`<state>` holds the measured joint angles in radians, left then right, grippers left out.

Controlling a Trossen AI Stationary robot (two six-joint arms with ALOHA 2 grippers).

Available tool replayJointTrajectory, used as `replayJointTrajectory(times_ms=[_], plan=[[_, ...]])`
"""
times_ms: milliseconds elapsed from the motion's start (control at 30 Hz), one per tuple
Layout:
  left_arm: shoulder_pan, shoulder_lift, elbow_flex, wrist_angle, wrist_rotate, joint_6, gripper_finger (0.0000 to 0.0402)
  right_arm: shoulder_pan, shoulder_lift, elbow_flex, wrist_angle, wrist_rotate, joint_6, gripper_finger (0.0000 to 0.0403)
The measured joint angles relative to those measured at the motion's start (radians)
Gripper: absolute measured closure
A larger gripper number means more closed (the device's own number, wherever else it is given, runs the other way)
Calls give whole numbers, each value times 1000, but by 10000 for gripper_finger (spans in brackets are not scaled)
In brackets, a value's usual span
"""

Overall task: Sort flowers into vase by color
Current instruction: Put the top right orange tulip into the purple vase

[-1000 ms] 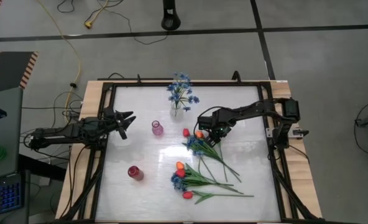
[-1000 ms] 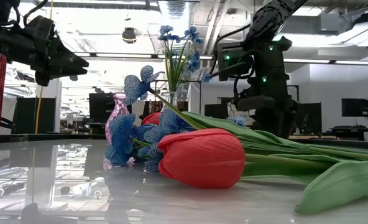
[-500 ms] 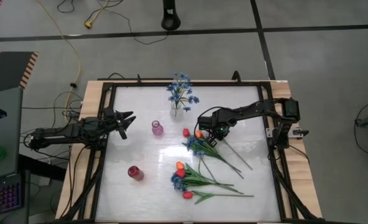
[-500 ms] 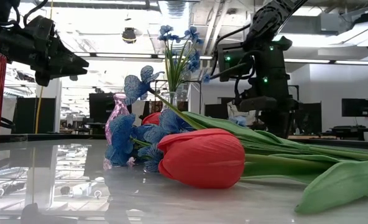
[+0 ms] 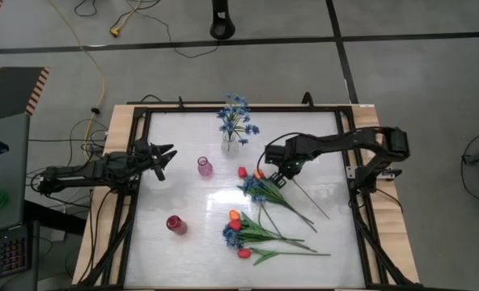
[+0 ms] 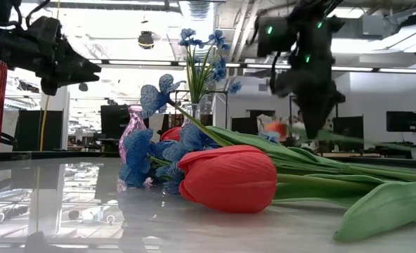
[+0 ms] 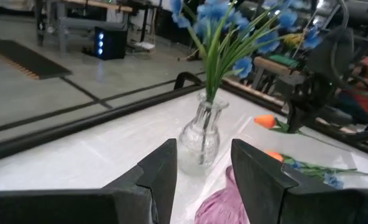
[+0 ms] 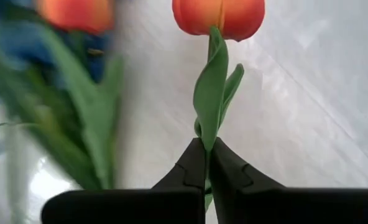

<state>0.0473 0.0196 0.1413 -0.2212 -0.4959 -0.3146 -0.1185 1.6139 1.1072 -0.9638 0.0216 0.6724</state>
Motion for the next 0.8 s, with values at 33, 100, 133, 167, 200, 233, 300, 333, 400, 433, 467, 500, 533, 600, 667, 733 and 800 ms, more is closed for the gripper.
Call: replayJointTrajectory(times_ms=[33,100,133,167,200,233,300,333,400,433,467,500,533,600,667,733,800], plan=[[0,0,0,11,7,7,262,1,-30,0,0,0,0,371],[0,0,0,37,25,22,262,4,-91,0,7,0,0,370],[0,0,0,56,35,26,262,8,-124,0,18,2,0,369],[0,0,0,76,46,30,262,11,-153,0,36,5,0,368],[0,0,0,98,54,37,262,15,-185,0,58,7,0,366],[0,0,0,120,62,46,262,19,-214,0,87,7,-3,366],[0,0,0,172,75,64,262,30,-267,0,174,8,-29,365],[0,0,0,197,83,72,262,37,-288,0,218,8,-50,365],[0,0,0,245,105,93,262,51,-322,0,319,8,-106,364],[0,1,0,268,119,100,263,58,-333,0,374,8,-138,364],[0,5,0,296,133,108,263,64,-343,0,427,8,-171,364],[0,11,0,326,147,119,263,70,-350,0,480,9,-210,364],[0,20,0,356,157,130,263,75,-353,0,531,8,-248,364],[0,54,0,428,180,153,263,84,-353,0,628,8,-328,364],[0,104,0,508,204,174,263,92,-347,0,703,8,-396,363],[0,165,0,594,227,197,263,93,-336,0,773,8,-454,363],[0,239,0,684,238,218,263,93,-328,0,819,8,-496,363]])
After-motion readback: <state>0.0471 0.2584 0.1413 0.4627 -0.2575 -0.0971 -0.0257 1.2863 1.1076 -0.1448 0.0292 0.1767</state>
